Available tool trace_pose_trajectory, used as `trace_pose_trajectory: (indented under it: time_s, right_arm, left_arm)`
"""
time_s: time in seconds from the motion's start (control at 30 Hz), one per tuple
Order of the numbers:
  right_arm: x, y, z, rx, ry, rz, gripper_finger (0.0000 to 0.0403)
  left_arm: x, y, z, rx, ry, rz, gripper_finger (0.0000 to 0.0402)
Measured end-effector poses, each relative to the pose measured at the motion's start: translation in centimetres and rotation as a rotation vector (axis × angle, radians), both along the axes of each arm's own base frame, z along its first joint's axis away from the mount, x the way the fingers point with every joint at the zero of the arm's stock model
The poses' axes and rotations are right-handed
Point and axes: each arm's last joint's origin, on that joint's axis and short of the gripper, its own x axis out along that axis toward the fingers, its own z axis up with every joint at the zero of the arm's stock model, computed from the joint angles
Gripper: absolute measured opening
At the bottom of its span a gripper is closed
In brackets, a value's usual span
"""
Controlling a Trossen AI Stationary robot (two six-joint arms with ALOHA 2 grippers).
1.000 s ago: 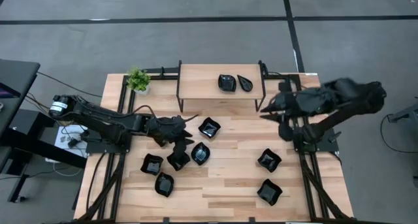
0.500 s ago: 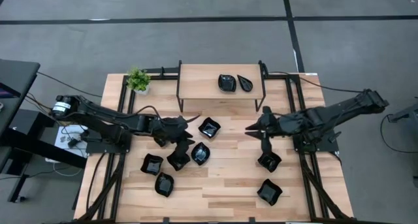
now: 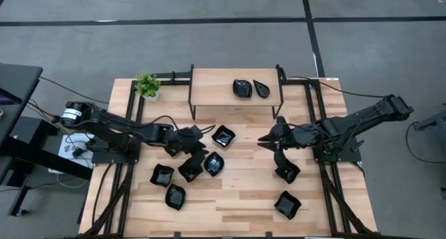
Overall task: Pick & Place Mini shaped plates
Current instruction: Stack the black leaf shaped plate on top of the black leaf shaped plate on the shelf
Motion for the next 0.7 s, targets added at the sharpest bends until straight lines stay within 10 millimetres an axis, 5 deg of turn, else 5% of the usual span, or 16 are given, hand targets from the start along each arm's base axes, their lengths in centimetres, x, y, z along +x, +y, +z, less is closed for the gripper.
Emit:
trace_pose_trajectory:
  time_s: [0.7]
  right_arm:
    - [-0.3, 1.0, 0.0, 0.105, -0.004, 0.01, 0.0081]
  left_arm:
    - [1.8, -0.7, -3.6, -0.035, 0.063, -0.052, 0.0159]
